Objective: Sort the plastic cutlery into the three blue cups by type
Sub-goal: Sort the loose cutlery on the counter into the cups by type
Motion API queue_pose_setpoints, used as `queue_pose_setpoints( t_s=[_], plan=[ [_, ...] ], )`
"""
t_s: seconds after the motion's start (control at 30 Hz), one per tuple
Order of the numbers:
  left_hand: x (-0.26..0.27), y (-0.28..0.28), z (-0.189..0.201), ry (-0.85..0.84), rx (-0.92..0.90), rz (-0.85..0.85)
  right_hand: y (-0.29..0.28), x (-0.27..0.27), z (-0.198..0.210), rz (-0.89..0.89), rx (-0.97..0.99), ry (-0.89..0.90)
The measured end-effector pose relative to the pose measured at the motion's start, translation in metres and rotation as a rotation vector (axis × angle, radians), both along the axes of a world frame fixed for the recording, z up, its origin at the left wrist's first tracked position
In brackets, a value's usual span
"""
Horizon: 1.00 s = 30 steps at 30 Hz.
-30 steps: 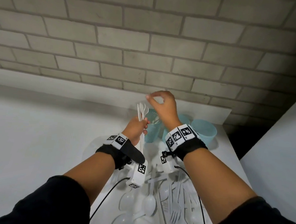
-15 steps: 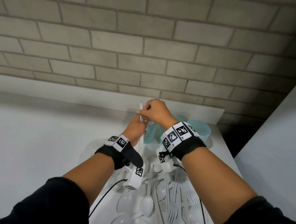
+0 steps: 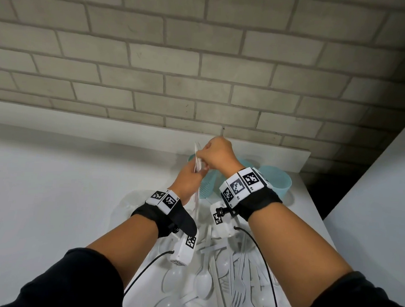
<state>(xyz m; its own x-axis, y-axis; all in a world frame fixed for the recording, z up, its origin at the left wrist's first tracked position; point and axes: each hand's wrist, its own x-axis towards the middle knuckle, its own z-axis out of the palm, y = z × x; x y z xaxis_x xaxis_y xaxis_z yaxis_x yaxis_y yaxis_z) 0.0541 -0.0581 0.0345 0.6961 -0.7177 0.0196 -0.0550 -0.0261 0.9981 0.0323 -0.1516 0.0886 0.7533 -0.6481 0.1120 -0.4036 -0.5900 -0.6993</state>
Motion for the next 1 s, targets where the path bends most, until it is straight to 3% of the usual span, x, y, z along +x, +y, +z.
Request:
queue_pose_setpoints(
  t_s=[0.17, 0.27, 0.37, 0.53, 0.67, 0.8, 0.9, 1.0],
  plan=[
    [0.016, 0.011, -0.013, 0.218, -0.06, 0.097, -0.02, -0.01, 0.025, -0.225, 0.071, -0.684],
    [0.019, 0.012, -0.017, 0.225, -0.068, 0.158, -0.031, -0.011, 0.025, -0.302, 0.039, -0.877],
    [0.016, 0.012, -0.011, 0.274, -0.097, 0.133, -0.03, -0.008, 0.005, -0.261, -0.005, -0.758],
    [0.013, 0.011, -0.007, 0.387, -0.2, 0.057, -0.031, -0.008, -0.03, -0.191, 0.113, -0.473],
    [0.013, 0.012, -0.006, 0.46, -0.26, 0.013, -0.029, -0.018, -0.025, -0.087, 0.062, -0.433],
    [0.007, 0.006, -0.005, 0.506, -0.288, -0.052, -0.036, -0.024, -0.016, 0.107, 0.217, -0.181],
    [-0.001, 0.0, -0.001, 0.503, -0.262, -0.085, -0.048, -0.032, -0.007, 0.037, 0.362, -0.253],
    [-0.009, -0.005, 0.004, 0.532, -0.25, -0.103, -0.063, -0.041, 0.001, -0.146, 0.437, -0.543]
  ],
)
